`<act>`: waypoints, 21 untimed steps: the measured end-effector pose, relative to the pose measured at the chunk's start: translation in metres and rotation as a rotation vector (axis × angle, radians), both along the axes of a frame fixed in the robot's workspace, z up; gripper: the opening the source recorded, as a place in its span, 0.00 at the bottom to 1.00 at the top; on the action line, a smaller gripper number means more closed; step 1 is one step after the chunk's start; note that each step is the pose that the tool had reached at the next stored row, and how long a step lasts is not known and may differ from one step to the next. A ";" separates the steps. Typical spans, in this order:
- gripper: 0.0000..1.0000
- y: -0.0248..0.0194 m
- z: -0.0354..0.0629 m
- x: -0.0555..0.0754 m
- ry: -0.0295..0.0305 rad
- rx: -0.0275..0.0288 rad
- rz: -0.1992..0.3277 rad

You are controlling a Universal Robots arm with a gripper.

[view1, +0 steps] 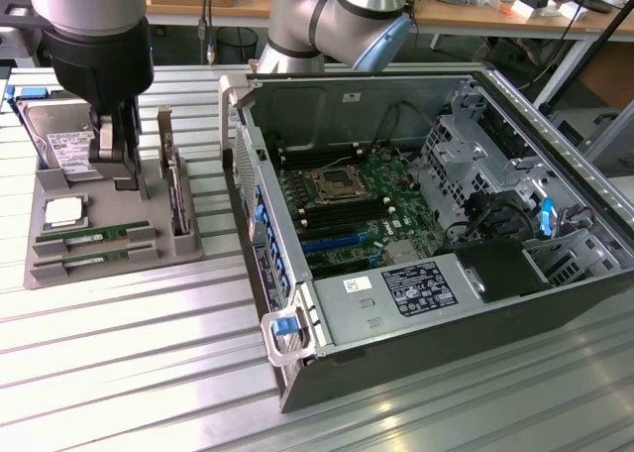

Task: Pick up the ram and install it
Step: 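Pick up the ram and move it above insertion slot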

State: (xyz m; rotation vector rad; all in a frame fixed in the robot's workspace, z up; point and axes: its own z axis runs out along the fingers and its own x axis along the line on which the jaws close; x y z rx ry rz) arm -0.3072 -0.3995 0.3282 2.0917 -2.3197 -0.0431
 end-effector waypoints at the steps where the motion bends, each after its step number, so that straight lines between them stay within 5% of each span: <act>1: 0.30 0.0000 -0.0005 -0.001 0.0001 0.0000 0.000; 21: 0.30 0.0000 -0.0110 -0.012 0.0000 0.0000 0.000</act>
